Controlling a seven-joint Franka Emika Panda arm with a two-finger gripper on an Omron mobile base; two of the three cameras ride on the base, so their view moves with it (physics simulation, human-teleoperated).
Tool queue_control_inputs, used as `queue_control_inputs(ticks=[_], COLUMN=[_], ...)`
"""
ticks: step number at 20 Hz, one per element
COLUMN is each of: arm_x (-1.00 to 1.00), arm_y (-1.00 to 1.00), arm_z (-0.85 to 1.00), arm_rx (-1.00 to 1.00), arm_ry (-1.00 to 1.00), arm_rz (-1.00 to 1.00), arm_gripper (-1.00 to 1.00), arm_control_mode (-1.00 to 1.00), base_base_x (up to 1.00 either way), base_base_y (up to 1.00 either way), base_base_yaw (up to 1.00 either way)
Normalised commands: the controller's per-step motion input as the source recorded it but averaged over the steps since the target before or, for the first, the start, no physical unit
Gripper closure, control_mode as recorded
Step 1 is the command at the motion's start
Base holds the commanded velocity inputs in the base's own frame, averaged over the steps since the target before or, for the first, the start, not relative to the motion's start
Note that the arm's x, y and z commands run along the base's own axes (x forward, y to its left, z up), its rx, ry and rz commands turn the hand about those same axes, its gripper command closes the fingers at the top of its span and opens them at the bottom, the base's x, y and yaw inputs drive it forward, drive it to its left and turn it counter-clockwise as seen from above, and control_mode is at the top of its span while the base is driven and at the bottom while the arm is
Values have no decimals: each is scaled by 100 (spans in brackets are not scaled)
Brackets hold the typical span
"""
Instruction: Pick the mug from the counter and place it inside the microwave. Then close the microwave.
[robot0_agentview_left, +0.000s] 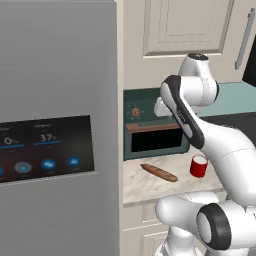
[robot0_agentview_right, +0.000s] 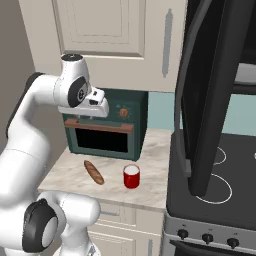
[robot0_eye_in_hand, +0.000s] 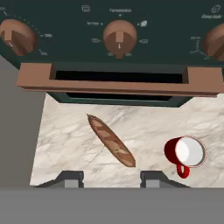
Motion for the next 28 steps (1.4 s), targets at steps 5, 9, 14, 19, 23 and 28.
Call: queue_control_inputs(ticks=[5,9,14,19,23,28], arm_x=[0,0,0,-1,-8,-3], arm_y=[-25,-78,-73,-65,-6,0], arm_z=[-10,-31,-32,-23,-36,-50], arm_rx=[-1,0,0,0,0,0], arm_ry=[8,5,7,3,0,0], arm_rz=[-3,-13,-13,-6,-1,0], arm_gripper=[-100,-100,-100,-100,-100,-100], arm_control_mode=[-100,-100,-100,-100,-100,-100], base_base_x=[0,0,0,0,0,0], base_base_y=[0,0,0,0,0,0], base_base_yaw=[0,0,0,0,0,0])
